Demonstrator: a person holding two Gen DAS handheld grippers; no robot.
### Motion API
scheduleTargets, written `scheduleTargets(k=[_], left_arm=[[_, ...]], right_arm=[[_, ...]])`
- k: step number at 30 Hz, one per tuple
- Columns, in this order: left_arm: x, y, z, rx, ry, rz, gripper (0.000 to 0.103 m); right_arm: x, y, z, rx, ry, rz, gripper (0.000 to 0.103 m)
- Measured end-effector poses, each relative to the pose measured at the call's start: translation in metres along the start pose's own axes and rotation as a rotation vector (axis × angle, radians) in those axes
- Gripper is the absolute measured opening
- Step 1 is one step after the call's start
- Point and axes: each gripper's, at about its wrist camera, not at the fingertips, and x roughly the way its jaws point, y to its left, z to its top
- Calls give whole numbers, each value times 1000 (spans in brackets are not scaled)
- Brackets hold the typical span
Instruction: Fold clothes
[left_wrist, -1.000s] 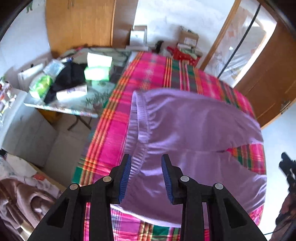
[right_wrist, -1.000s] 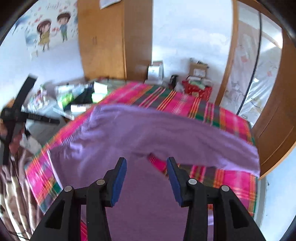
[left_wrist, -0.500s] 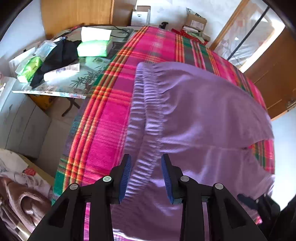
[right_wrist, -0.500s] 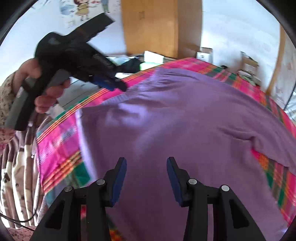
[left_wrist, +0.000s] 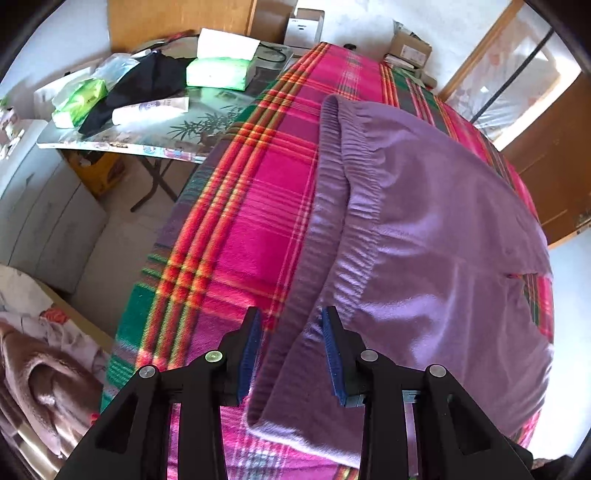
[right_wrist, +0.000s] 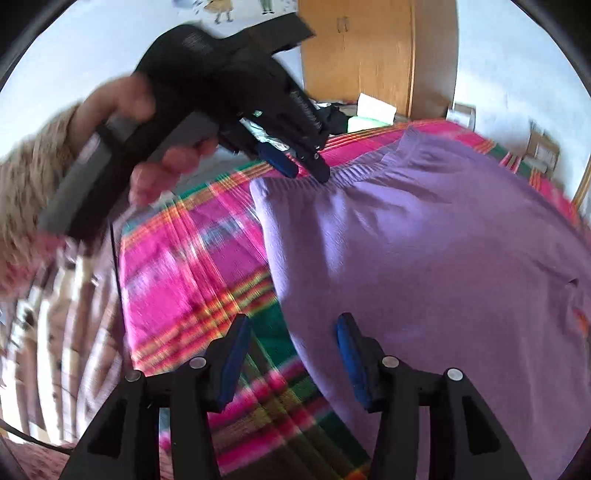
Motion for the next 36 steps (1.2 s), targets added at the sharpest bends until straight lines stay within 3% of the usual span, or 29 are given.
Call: scheduleTargets(k=[5, 14, 20, 28, 32, 36], left_arm=[[-4, 1, -1, 7, -3, -1, 35], [-6, 0, 4, 40, 35, 32, 35], [-32, -8, 21, 76, -23, 44, 35], [-45, -39, 65, 161, -85, 44, 35], [-42, -62, 92, 231, -112, 72, 35], [-28, -80, 124, 269, -144, 99, 35]], right_arm=[[6, -4, 6, 48, 16, 68, 50], [-8, -7, 24, 53, 16, 108, 50], [-41, -50, 63, 43, -87, -24, 50], [-68, -131, 108, 38, -109, -232, 50], [-56, -174, 127, 8, -95, -367, 50], [-37, -219, 130, 50, -50, -398, 50]])
